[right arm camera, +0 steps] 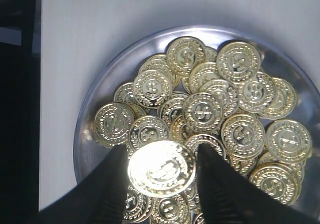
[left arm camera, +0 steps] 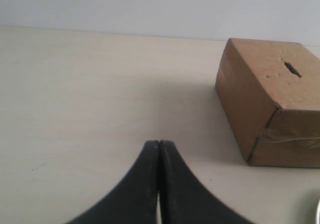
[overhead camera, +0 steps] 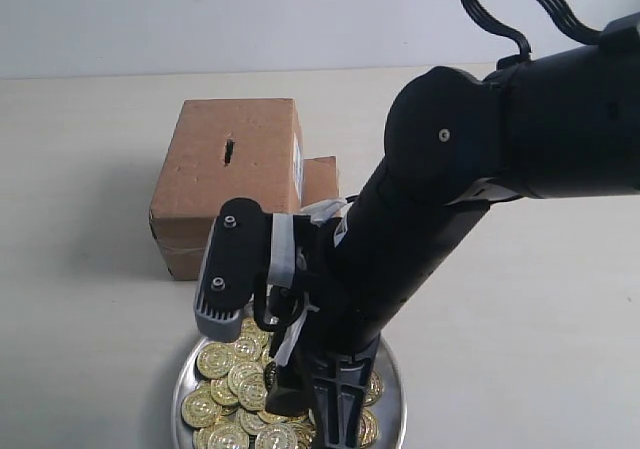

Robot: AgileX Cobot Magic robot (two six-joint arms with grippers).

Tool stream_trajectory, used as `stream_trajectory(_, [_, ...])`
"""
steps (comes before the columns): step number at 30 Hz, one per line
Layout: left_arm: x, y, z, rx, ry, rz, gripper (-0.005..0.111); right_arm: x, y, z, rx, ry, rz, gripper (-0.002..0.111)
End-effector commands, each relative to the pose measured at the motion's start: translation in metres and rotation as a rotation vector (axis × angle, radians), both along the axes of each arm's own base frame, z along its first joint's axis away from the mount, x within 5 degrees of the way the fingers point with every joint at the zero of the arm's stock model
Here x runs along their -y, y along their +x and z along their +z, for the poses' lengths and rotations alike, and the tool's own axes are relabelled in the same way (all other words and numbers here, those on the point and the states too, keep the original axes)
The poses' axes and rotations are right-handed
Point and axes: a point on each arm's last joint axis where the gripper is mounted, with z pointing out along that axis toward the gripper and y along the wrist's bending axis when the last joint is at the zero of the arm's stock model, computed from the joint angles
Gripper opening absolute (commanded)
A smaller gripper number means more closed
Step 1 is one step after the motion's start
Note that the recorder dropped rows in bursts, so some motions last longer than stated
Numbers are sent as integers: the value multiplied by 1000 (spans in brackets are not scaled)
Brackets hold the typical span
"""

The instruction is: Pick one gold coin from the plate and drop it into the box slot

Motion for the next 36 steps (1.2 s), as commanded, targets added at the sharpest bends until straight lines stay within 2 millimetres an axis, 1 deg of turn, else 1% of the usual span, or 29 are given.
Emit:
stream_trajectory(1, [5, 1, 9, 46, -366, 30, 0, 0, -2, 5, -6, 8, 14, 27])
stream_trajectory(2, [6, 1, 11, 65, -440, 33, 0, 0, -2, 4, -8, 7, 15, 27])
stream_trajectory(4, [5, 2, 16, 105, -503, 40, 0, 0, -2, 4, -8, 7, 15, 27])
stream_trajectory(6, [5, 2, 19, 121, -632, 54, 0, 0, -3, 4, -12, 6, 18, 27])
stream_trajectory(9, [6, 2, 21, 125, -742, 61, 0, 0, -3, 4, -14, 5, 19, 27])
stream_trajectory(15, [11, 1, 15, 20, -801, 41, 0, 0, -3, 4, -12, 5, 22, 27])
stream_trajectory(19, [14, 1, 16, -1, -877, 36, 0, 0, -3, 4, -12, 5, 22, 27])
stream_trajectory(22, [17, 1, 15, -19, -857, -3, 0, 0, -3, 4, -11, 5, 24, 27])
stream_trajectory(25, [22, -1, 34, 10, -796, -87, 0, 0, -3, 4, -8, 6, 31, 27])
stream_trajectory(27, [25, -1, 44, -12, -786, -125, 0, 0, -3, 4, -7, 6, 33, 27])
stream_trajectory(32, [35, 12, 59, -172, -705, -181, 0, 1, -4, 9, 5, 15, 40, 27])
stream_trajectory(36, [42, 30, 62, -334, -638, -219, 0, 2, -5, 18, 39, 38, 37, 27])
